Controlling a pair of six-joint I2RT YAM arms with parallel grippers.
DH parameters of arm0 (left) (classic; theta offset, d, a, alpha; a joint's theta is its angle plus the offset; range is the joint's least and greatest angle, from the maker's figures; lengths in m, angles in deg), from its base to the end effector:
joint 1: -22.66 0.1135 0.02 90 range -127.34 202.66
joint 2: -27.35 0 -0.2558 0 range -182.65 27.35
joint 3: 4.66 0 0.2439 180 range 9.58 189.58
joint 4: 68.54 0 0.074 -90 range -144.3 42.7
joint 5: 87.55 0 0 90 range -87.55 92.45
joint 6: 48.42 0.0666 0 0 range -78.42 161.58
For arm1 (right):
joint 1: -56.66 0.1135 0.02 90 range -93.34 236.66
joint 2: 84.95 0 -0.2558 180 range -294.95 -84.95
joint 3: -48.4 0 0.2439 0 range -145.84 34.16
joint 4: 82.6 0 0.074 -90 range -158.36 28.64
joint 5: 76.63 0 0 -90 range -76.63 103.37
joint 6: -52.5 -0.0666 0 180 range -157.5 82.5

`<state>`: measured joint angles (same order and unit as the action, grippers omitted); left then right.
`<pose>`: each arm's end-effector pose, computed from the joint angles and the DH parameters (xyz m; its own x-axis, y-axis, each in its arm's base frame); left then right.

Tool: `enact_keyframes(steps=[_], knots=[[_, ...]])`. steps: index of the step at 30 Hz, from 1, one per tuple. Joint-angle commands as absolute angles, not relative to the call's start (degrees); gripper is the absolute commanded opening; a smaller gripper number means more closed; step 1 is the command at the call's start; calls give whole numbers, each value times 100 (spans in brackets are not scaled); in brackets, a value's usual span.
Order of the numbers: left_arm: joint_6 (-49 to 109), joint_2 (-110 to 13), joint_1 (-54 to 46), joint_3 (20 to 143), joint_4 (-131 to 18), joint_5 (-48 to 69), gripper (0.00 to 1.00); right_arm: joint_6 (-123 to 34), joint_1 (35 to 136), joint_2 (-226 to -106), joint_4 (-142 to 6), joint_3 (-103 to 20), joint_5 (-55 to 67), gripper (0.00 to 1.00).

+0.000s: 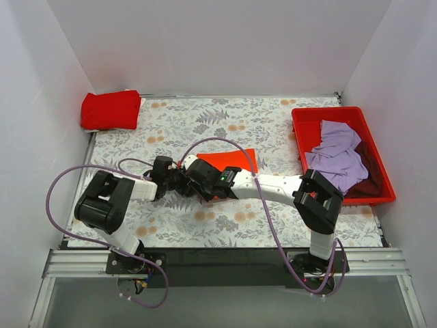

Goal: Fold and stack the t-shirts
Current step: Neatly place the folded tshirt to the corner

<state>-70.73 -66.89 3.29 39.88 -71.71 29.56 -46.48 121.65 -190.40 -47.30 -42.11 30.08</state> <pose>0.2620 -0.1243 0.0859 -0.2868 -0.7721 0.5671 -0.8578 -0.0566 -0.5109 0.1915 0.3652 0.1913 -0.4444 -0.5989 -0.6662 -0.7298 0.6733 -0.1185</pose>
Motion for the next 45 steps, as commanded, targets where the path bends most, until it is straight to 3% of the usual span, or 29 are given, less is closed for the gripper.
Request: enact_keyframes(steps=[1, 5, 7, 9, 10, 13, 15, 19, 22, 28, 34, 39, 45], knots=[[-6916, -6739, 289, 3919, -7152, 2565, 24, -4752, 12153, -18795, -4964, -4169, 2858, 1], [-6671, -6792, 289, 4069, -7152, 2512, 0, -4814, 12144, -18760, -5008, -4117, 2753, 1], [-6477, -6827, 289, 4183, -7048, 2486, 0, -4823, 12153, -18708, -5008, -4099, 2709, 2], [-6241, -6854, 289, 4419, -6872, 2425, 0, -4840, 12153, -18629, -5017, -3994, 2822, 12], [-5944, -6854, 289, 4525, -6601, 2277, 0, -4849, 12144, -18489, -5017, -3932, 3066, 27], [-5180, -6889, 298, 5015, -5847, 1812, 0, -4893, 12065, -18068, -5008, -3600, 3445, 43], [-4870, -6941, 298, 5289, -5476, 1538, 0, -4937, 11960, -17786, -5008, -3371, 3482, 48], [-4131, -7012, 315, 6035, -4527, 897, 0, -5103, 11513, -16813, -4771, -2616, 3456, 71], [-3604, -7099, 315, 6440, -3982, 325, 0, -5174, 11187, -16057, -4543, -2176, 3447, 79], [-2655, -7302, 630, 7574, -3251, -844, 0, -5482, 10642, -14457, -4305, -1015, 3140, 82], [-1908, -7846, 1105, 8787, -2917, -1424, 0, -5552, 10518, -13681, -4191, -346, 3121, 84], [-1433, -8522, 1361, 9666, -2854, -1723, 0, -5675, 10421, -13951, -4173, -161, 3131, 91], [-817, -9121, 1659, 10835, -2846, -1935, 0, -5877, 10377, -14654, -4225, -249, 2762, 91]])
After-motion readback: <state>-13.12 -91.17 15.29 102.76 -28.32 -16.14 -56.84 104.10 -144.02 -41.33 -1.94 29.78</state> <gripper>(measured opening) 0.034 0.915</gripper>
